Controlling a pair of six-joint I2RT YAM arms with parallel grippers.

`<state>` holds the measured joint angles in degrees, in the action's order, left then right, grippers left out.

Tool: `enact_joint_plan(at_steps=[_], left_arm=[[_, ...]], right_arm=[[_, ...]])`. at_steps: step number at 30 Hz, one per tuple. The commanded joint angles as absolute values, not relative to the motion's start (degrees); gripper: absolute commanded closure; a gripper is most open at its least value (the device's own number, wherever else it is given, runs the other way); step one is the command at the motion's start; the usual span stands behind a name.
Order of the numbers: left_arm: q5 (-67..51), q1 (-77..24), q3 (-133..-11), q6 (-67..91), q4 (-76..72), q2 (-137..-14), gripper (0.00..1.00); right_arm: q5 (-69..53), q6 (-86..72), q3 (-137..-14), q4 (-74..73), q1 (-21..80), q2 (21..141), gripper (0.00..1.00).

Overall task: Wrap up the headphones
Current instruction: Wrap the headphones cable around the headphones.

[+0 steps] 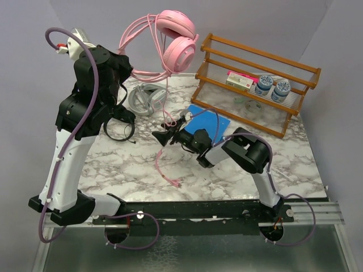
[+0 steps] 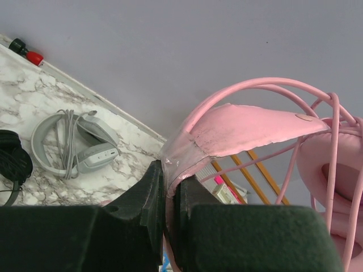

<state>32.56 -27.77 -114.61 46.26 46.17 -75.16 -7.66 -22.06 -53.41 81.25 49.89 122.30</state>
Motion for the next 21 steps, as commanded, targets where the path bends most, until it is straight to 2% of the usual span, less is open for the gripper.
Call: enact_joint_plan(at_steps=[1,8,11,14,21], left_arm=[[32.21,-27.93,-119.74,49.12,41.71,-76.34,1.0],[38.02,-26.77,-122.82,48.45,41.13,-81.56,1.0],[37.7,-21.9,-126.57,48.26,40.61,-85.93,1.0],[32.15,-13.83,-130.99,51.18,40.77,-91.76,1.0],[27.26,-0.98,-139.39,57.0,41.0,-105.84,1.0]], right_arm=[[-8.17,-24.28,-56.28,77.36,50.23,125.84,0.36],[-9.34,-26.64,-50.64,77.17,50.36,122.1,0.97],[-10.76,-28.24,-45.07,77.37,51.47,117.48,0.99],[-12.99,-29.33,-39.36,73.14,53.59,110.55,0.99],[-8.46,-27.67,-24.3,52.53,62.24,85.76,0.99]])
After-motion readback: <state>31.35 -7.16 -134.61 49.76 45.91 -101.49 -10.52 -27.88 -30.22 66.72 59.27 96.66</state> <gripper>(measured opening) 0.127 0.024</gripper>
